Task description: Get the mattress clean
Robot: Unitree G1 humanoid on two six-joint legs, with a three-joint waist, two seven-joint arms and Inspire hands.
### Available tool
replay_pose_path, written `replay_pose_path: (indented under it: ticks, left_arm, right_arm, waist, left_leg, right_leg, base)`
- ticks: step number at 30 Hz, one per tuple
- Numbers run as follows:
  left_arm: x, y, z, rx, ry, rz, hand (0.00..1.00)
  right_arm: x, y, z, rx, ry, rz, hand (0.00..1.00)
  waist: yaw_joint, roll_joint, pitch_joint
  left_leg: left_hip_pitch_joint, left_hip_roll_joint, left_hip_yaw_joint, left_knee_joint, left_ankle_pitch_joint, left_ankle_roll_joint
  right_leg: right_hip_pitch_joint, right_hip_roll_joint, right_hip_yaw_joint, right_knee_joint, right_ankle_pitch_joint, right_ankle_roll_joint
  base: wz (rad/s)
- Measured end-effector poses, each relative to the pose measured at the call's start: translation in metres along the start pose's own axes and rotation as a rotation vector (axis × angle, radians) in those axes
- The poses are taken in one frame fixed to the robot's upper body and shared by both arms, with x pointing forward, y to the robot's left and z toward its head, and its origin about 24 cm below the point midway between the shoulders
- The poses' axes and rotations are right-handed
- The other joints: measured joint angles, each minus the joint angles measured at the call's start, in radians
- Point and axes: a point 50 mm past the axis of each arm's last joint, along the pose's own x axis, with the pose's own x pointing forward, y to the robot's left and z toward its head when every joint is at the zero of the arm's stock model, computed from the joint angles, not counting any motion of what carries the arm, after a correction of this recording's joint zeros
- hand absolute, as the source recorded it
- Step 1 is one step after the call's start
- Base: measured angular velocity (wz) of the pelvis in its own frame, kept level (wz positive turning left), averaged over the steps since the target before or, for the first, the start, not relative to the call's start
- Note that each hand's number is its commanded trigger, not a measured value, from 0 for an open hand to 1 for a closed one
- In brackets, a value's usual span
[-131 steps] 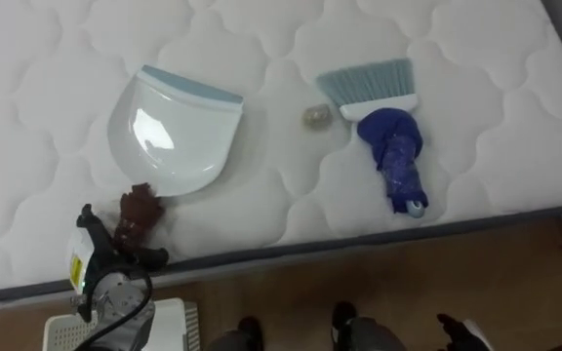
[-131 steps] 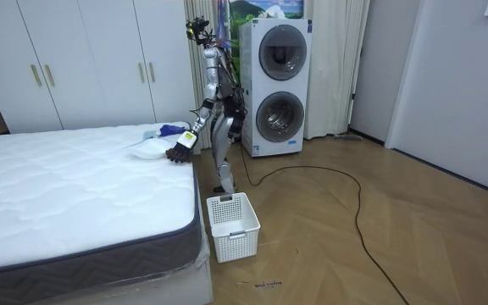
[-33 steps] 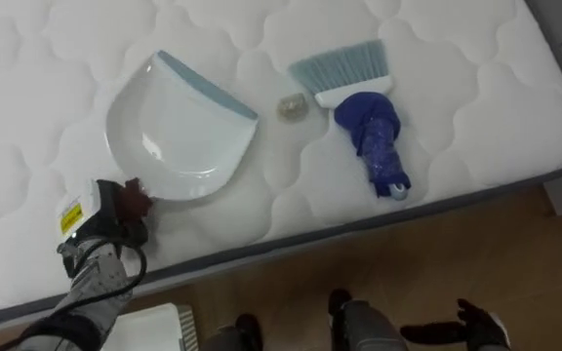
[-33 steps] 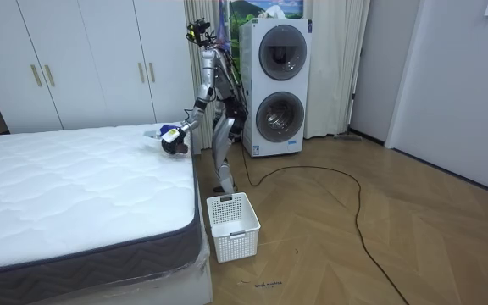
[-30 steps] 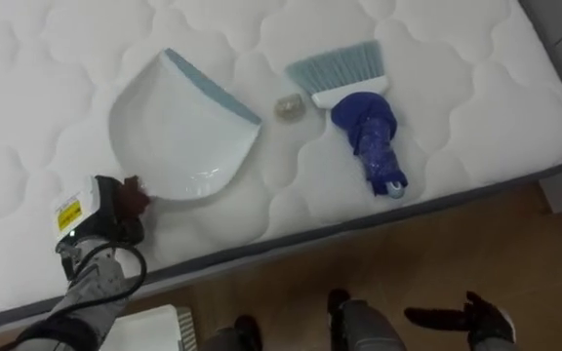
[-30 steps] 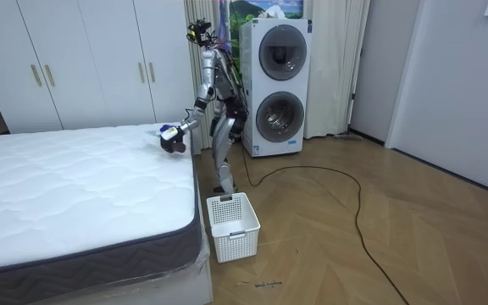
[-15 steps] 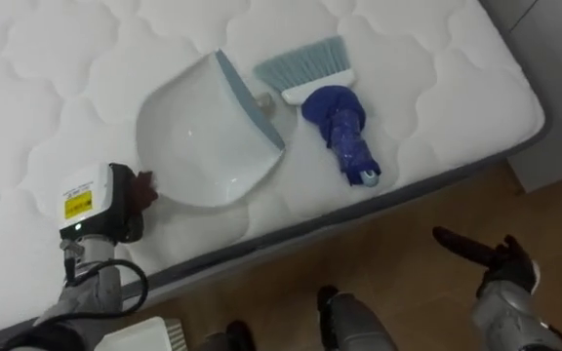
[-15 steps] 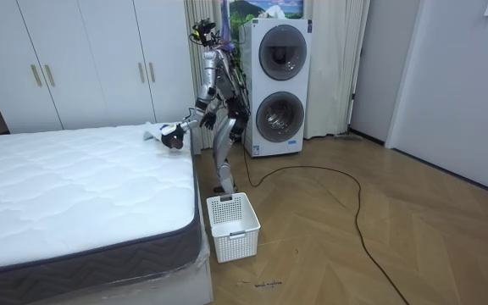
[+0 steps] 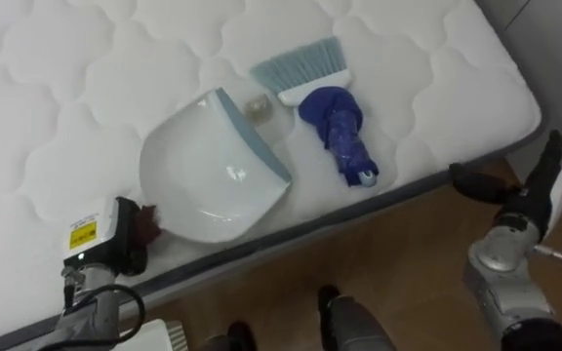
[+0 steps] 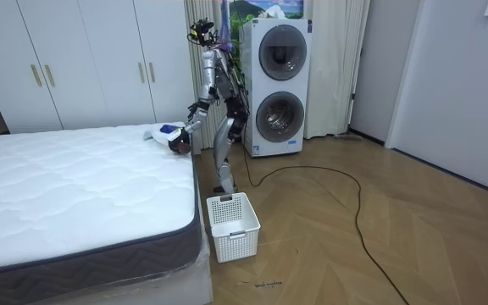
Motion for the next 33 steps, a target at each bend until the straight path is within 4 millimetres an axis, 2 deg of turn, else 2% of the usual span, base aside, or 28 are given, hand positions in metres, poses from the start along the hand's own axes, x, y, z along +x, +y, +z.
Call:
replay_pose_path:
  ticks: [6, 12, 16, 27, 33]
  left_arm:
    - [0.001, -0.003, 0.0, -0.034, 0.026, -0.065, 1.0]
    - [0.005, 0.0, 0.001, -0.065, 0.045, -0.091, 1.0]
    - [0.008, 0.002, 0.002, -0.101, 0.057, -0.113, 1.0]
    - [0.012, 0.003, 0.004, -0.187, 0.085, -0.158, 1.0]
    - [0.016, 0.005, 0.009, -0.195, 0.07, -0.179, 1.0]
  right_arm:
    - [-0.002, 0.012, 0.015, 0.002, -0.074, 0.022, 0.0]
    - [0.002, 0.016, 0.027, -0.002, -0.121, 0.034, 0.0]
    - [0.005, 0.019, 0.035, 0.0, -0.151, 0.047, 0.0]
    - [0.0, 0.029, 0.037, -0.008, -0.17, 0.123, 0.0]
    - [-0.007, 0.039, 0.036, -0.017, -0.169, 0.209, 0.0]
  waist:
    - [0.019, -0.004, -0.002]
    - [0.037, -0.014, 0.0036]
    - [0.041, -0.014, 0.0036]
    - [0.069, -0.017, 0.0071]
    - [0.098, -0.009, 0.0141]
  left_leg:
    - [0.014, -0.002, 0.002, -0.01, 0.0, 0.0]
    - [0.012, -0.003, 0.001, -0.017, 0.0, 0.0]
    - [0.002, -0.002, -0.003, -0.01, 0.0, 0.0]
    - [-0.009, 0.007, -0.003, 0.007, -0.001, 0.0]
    - [-0.017, 0.013, -0.005, 0.013, -0.001, 0.0]
  right_leg:
    - [0.005, -0.001, 0.001, 0.004, 0.0, -0.001]
    - [-0.002, -0.004, -0.003, 0.009, -0.005, -0.006]
    - [-0.004, -0.007, -0.01, 0.007, -0.006, -0.006]
    - [0.001, -0.02, -0.046, 0.014, -0.024, -0.011]
    - [0.005, -0.021, -0.062, 0.006, -0.023, -0.012]
  base:
    - [-0.01]
    - [0.0]
    - [0.03]
    - [0.05]
    - [0.04]
